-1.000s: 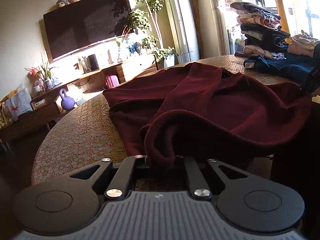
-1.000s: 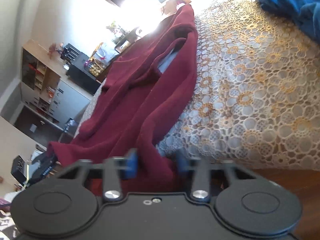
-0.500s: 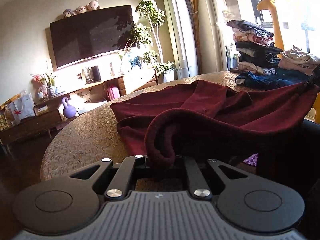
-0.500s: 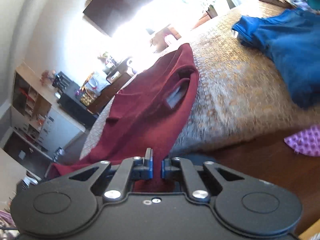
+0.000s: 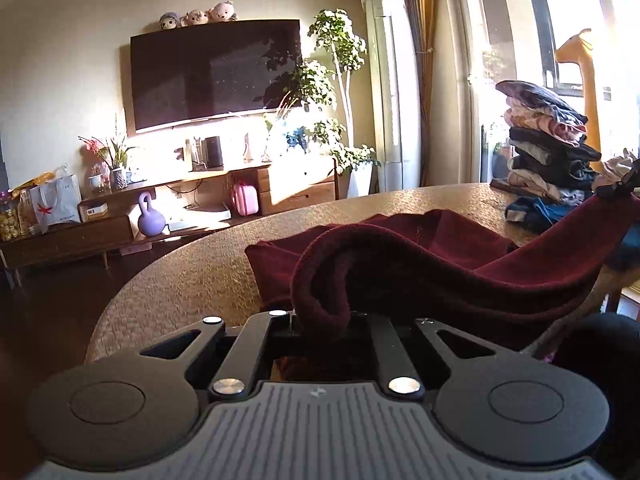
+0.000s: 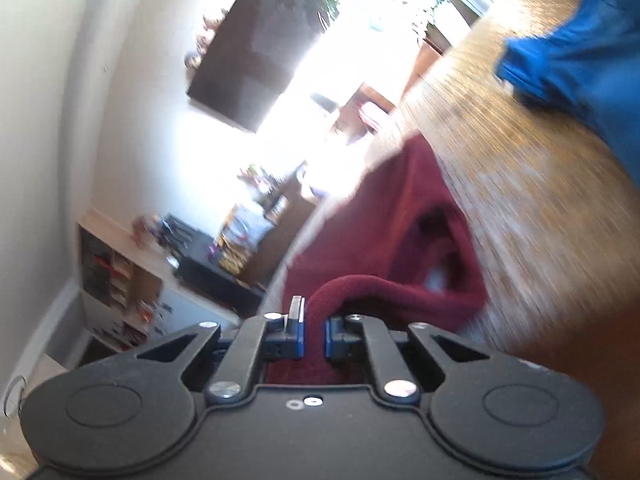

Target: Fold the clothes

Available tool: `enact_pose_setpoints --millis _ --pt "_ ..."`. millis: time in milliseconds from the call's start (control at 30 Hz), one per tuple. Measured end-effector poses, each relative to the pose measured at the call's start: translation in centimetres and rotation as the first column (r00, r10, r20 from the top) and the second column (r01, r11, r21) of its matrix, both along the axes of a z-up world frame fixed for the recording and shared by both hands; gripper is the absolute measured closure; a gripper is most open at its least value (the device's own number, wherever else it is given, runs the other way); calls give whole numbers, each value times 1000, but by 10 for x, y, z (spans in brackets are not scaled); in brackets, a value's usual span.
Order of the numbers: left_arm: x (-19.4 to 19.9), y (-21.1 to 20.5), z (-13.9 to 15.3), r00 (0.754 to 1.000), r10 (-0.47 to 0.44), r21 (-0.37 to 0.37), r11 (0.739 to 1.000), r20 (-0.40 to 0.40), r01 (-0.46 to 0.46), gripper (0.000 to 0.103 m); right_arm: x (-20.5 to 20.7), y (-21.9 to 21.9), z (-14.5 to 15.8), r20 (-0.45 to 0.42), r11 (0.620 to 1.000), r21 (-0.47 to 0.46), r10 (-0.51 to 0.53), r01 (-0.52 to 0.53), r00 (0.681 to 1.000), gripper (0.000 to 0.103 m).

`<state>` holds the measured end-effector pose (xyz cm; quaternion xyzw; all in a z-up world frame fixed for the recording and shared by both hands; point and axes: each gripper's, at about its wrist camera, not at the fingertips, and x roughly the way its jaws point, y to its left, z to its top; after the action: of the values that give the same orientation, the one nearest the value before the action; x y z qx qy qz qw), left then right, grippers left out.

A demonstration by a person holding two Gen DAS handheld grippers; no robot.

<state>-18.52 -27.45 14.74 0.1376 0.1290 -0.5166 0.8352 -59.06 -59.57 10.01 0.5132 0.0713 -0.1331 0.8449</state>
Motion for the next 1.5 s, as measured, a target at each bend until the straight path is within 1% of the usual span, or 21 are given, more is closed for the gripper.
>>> enact_pose_setpoints --millis 167,267,433,500,567,667,700,767,833,933,1033,1067,1133,1167,1200,1267,1300,1367,1400,1433,1500 --pt "64 -75 13 999 41 31 999 -2 -41 96 74 -83 -2 25 999 33 -42 41 999 0" --pt "109 -122 10 995 86 58 995 -55 -83 95 120 -133 -10 13 995 68 -67 66 998 0" --pt "182 -188 -5 983 136 112 986 -121 -123 95 188 -197 -27 -25 992 85 -88 90 996 0" --pt "207 -209 -15 978 159 149 979 -133 -139 95 209 -218 -37 -35 991 92 -99 102 994 0" --pt "230 -227 -32 968 181 201 969 -172 -146 95 223 -238 -56 -60 987 101 -119 125 991 0" --pt "247 -243 -66 954 209 288 947 -215 -143 95 235 -260 -105 -129 967 199 -135 159 982 0" --pt "248 -245 -75 956 205 304 943 -209 -136 95 239 -262 -118 -154 963 216 -132 164 979 0" --pt "245 -247 -83 963 197 304 943 -184 -135 95 242 -263 -135 -147 962 232 -114 146 983 0" --pt "243 -252 -81 968 194 304 942 -160 -139 94 242 -262 -140 -125 963 234 -105 132 987 0" --pt "237 -258 -72 974 187 326 935 -126 -137 93 238 -258 -132 -99 967 225 -98 118 990 0" --pt "233 -251 -58 975 192 337 930 -107 -146 88 226 -246 -108 -113 981 146 -111 127 987 0" --pt "234 -248 -56 975 199 349 925 -101 -153 79 222 -241 -98 -138 988 92 -111 125 984 0" --pt "235 -240 -50 973 215 369 914 -84 -170 49 216 -227 -76 -205 994 -42 -107 101 973 0" --pt "234 -235 -48 970 232 371 909 -69 -191 23 215 -220 -66 -237 991 -110 -96 72 967 0" --pt "232 -230 -45 968 246 369 905 -52 -211 20 217 -211 -57 -269 984 -178 -77 29 960 0" --pt "220 -223 -37 971 238 355 910 -23 -215 20 228 -189 -42 -337 952 -287 6 -108 942 0" --pt "211 -220 -31 979 205 341 922 -22 -185 20 237 -176 -37 -382 922 -342 41 -182 923 0" --pt "188 -225 -23 997 80 337 939 -16 -70 20 258 -146 -32 -489 835 -446 74 -322 869 0" --pt "175 -230 -19 1000 21 344 939 -1 -19 20 270 -133 -32 -533 794 -476 82 -379 842 0" --pt "162 -239 -19 999 -25 361 933 28 13 20 282 -125 -34 -563 769 -480 100 -423 820 0" --pt "143 -258 -23 994 -108 395 914 32 86 20 307 -115 -40 -612 735 -454 152 -503 776 0"
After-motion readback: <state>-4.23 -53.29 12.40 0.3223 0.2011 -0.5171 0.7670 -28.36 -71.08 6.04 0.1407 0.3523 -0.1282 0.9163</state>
